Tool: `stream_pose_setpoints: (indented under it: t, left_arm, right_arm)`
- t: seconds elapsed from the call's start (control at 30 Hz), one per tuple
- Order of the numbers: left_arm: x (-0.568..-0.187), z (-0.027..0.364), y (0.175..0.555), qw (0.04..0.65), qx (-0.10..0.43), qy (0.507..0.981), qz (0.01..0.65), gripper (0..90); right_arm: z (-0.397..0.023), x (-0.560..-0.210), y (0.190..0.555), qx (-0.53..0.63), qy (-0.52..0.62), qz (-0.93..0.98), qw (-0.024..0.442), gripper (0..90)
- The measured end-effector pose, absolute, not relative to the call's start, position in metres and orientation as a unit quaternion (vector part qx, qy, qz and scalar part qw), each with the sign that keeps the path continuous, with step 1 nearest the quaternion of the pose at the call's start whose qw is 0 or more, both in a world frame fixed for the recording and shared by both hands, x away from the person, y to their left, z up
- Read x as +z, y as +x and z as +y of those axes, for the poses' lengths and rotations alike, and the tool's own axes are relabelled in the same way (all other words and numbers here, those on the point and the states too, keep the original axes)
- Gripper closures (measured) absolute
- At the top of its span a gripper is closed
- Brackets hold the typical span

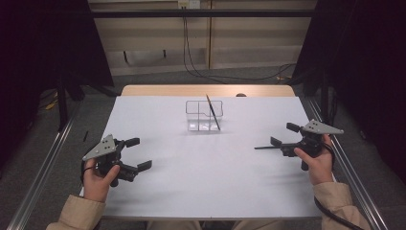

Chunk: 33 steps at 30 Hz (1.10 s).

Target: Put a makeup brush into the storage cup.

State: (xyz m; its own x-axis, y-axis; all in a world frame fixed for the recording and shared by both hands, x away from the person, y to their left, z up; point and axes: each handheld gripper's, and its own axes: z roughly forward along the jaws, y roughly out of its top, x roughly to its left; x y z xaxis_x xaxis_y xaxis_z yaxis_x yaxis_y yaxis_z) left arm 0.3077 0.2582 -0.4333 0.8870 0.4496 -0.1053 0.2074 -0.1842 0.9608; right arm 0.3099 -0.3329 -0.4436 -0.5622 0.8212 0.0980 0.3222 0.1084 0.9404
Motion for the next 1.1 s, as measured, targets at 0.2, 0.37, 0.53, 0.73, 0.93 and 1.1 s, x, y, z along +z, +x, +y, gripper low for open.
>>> stream_pose_setpoints:
  t: [0.2,0.37,0.53,0.73,0.93,1.1]
  left_arm:
    - [-0.434,0.258,0.308,0.601,0.099,0.763,0.216,0.7]
    - [-0.434,0.258,0.308,0.601,0.100,0.763,0.217,0.7]
    - [-0.435,0.258,0.309,0.600,0.098,0.763,0.218,0.7]
    - [-0.435,0.259,0.309,0.601,0.099,0.763,0.217,0.7]
    - [-0.435,0.259,0.309,0.600,0.099,0.763,0.217,0.7]
    - [-0.435,0.259,0.309,0.600,0.098,0.763,0.218,0.7]
  right_arm:
    - [-0.334,-0.444,0.321,0.528,0.413,0.704,0.234,3.2]
    - [-0.335,-0.443,0.330,0.526,0.417,0.703,0.237,3.2]
    - [-0.336,-0.443,0.338,0.526,0.422,0.699,0.238,3.4]
    - [-0.336,-0.442,0.346,0.521,0.428,0.697,0.242,3.6]
    - [-0.333,-0.441,0.351,0.513,0.426,0.705,0.241,3.4]
    - [-0.332,-0.439,0.355,0.503,0.424,0.715,0.236,3.5]
